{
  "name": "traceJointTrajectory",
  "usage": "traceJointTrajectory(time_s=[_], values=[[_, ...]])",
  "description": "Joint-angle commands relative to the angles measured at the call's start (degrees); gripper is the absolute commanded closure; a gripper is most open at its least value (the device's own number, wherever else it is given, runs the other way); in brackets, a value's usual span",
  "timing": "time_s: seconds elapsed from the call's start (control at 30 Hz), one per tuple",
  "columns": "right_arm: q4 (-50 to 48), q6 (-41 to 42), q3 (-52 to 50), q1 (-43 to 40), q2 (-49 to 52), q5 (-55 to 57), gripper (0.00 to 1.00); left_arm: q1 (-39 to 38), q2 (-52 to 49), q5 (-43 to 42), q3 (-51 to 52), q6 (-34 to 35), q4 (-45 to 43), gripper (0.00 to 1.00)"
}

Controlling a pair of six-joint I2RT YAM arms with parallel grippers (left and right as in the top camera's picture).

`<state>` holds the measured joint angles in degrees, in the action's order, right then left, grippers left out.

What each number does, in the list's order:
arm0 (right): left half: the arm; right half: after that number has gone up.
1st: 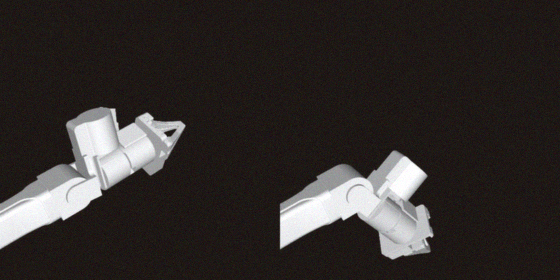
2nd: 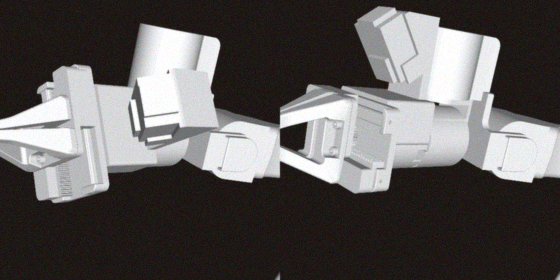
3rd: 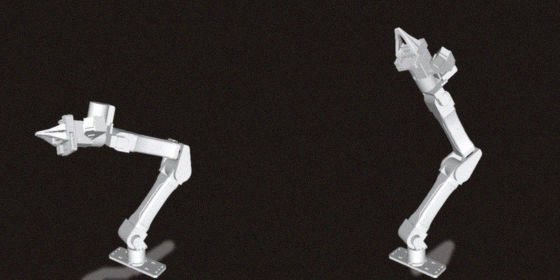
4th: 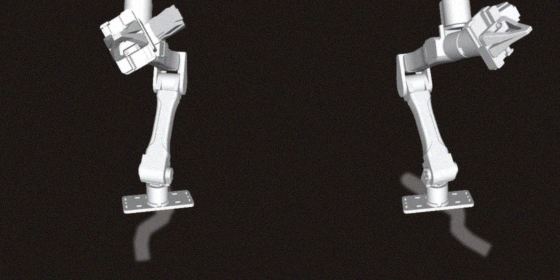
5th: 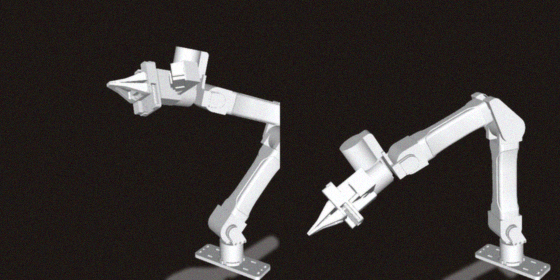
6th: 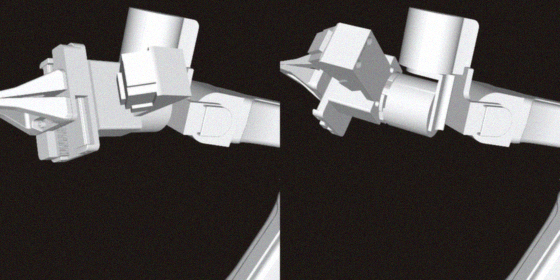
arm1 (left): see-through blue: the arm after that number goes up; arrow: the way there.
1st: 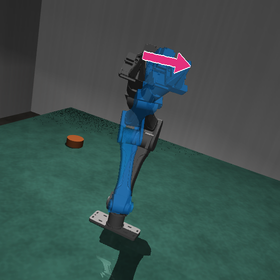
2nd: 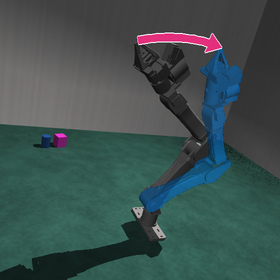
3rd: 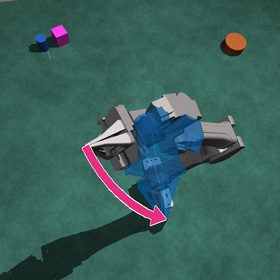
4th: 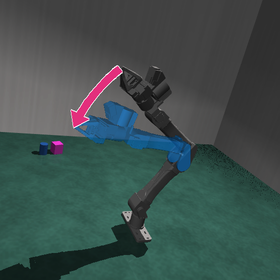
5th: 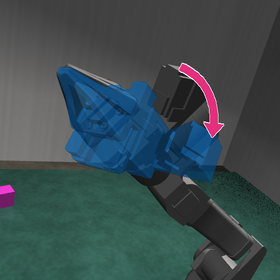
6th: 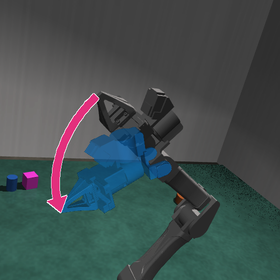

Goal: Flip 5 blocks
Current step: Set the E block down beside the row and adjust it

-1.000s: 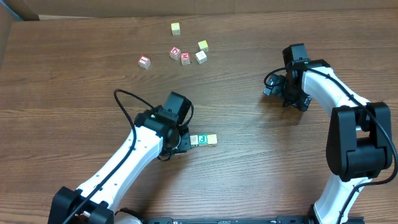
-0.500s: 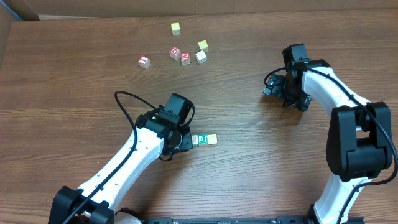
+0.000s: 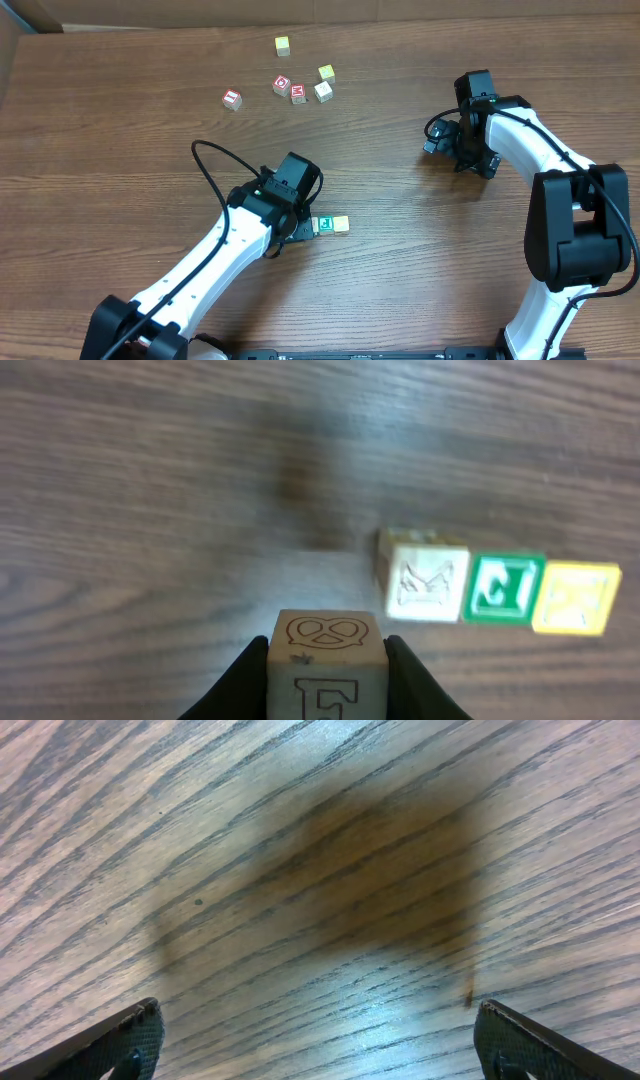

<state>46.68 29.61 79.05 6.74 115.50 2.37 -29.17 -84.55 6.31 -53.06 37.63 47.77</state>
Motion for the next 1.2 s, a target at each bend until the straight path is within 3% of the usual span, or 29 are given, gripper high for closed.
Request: traceJointTrajectory(time_s=[0.0, 0.37, 0.47, 0.6, 0.67, 1.17], values=[[-0.13, 0.02, -0.33, -0.02, -0.2, 0.57, 0.0, -0.11, -2.1, 3.04, 0.59, 1.88, -0.7, 0.76], [-0.13, 0.02, -0.33, -0.02, -0.2, 0.57, 0.0, -0.11, -8.79, 2.43, 0.59, 2.25, -2.43, 0.79], [-0.13, 0.0, -0.33, -0.02, -0.2, 0.57, 0.0, -0.11, -8.76, 2.43, 0.59, 2.23, -2.43, 0.73], [-0.13, 0.0, -0.33, -0.02, -0.2, 0.57, 0.0, -0.11, -8.76, 2.45, 0.59, 2.21, -2.43, 0.46], [-0.15, 0.02, -0.33, -0.02, -0.2, 0.57, 0.0, -0.11, -8.76, 2.45, 0.55, 2.14, -2.38, 0.38], [-0.13, 0.02, -0.33, -0.02, -0.2, 0.57, 0.0, 0.0, -8.66, 3.34, -12.46, -0.44, 10.29, 0.29]])
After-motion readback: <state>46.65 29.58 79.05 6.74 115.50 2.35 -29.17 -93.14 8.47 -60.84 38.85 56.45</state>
